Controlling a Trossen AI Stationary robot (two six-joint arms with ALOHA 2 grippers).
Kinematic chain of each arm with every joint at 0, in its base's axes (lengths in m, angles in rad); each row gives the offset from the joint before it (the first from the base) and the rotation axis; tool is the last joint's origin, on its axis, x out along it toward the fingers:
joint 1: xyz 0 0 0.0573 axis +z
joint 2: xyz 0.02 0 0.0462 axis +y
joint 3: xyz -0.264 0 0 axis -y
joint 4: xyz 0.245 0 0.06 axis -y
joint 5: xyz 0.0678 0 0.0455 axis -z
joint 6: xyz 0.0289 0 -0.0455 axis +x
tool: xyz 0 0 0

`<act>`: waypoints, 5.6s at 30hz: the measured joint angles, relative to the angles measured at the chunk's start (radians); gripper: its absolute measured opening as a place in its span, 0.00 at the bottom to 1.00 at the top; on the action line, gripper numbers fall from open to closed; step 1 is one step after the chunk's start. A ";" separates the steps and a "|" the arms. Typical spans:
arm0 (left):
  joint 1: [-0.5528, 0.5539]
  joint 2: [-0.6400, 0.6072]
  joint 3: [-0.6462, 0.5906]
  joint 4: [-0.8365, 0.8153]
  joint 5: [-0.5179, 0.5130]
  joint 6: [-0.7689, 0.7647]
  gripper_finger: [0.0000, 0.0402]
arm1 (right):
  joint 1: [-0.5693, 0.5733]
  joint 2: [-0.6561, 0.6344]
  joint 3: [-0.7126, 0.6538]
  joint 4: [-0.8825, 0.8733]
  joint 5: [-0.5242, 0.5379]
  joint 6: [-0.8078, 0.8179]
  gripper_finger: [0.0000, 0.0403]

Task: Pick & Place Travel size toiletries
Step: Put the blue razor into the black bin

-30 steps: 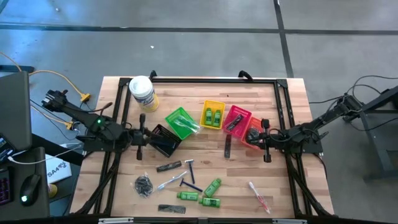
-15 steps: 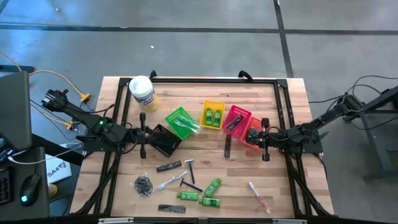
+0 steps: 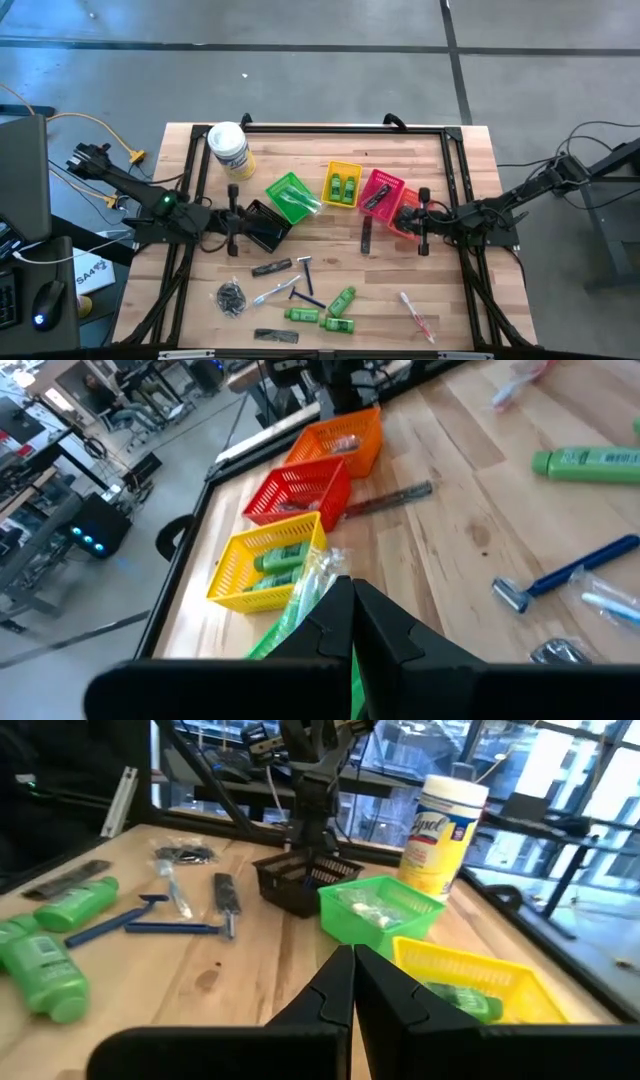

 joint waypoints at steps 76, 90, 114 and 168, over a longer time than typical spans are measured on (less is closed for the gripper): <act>0.127 1.291 0.795 -0.275 0.744 0.134 0.37 | -0.007 0.177 0.000 0.113 -0.021 0.271 0.01; 0.177 1.317 0.803 -0.242 0.814 0.149 0.05 | -0.007 0.177 0.000 0.113 -0.019 0.269 0.01; 0.151 0.598 0.605 -0.307 0.605 0.199 0.04 | -0.007 0.178 0.000 0.096 -0.023 0.271 0.01; 0.399 0.431 -0.097 0.093 0.520 -0.155 0.04 | -0.007 0.178 0.000 0.126 -0.022 0.268 0.01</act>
